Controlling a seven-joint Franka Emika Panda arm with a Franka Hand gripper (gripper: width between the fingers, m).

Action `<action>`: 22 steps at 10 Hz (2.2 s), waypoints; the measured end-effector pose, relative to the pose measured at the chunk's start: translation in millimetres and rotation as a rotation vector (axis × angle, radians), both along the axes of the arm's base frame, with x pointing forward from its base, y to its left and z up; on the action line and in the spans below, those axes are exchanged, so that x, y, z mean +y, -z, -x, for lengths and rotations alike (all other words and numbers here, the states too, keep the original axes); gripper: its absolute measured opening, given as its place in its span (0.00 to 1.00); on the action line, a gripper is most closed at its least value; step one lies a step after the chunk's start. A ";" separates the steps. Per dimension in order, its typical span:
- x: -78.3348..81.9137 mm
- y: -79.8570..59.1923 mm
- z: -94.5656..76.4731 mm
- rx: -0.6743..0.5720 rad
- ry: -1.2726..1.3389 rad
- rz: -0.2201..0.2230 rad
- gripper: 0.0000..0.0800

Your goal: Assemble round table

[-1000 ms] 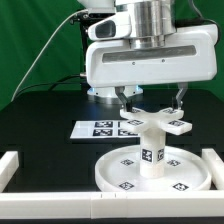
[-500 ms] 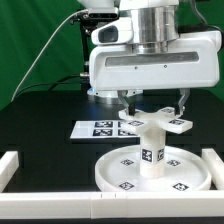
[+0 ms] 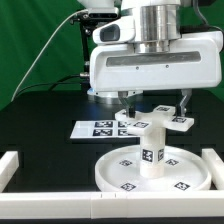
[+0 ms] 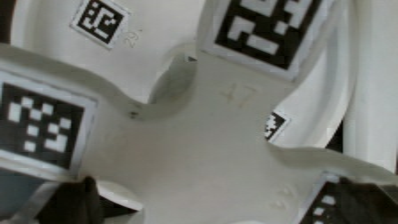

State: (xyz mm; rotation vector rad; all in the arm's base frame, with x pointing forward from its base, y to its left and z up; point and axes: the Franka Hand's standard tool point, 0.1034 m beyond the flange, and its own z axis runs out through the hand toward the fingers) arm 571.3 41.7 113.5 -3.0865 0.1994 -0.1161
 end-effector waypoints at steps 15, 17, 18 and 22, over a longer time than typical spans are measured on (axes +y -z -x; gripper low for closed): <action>1.7 5.8 -0.6 0.019 -0.285 0.060 0.81; 0.8 5.3 -0.6 0.020 -0.280 0.058 0.81; 1.0 5.3 -0.6 0.020 -0.281 0.058 0.81; 4.4 -1.3 -1.5 0.014 -0.295 0.056 0.81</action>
Offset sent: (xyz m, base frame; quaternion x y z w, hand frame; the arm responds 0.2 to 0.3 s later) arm 0.0000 0.0000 0.0000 0.0000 0.0000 0.0000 1.0000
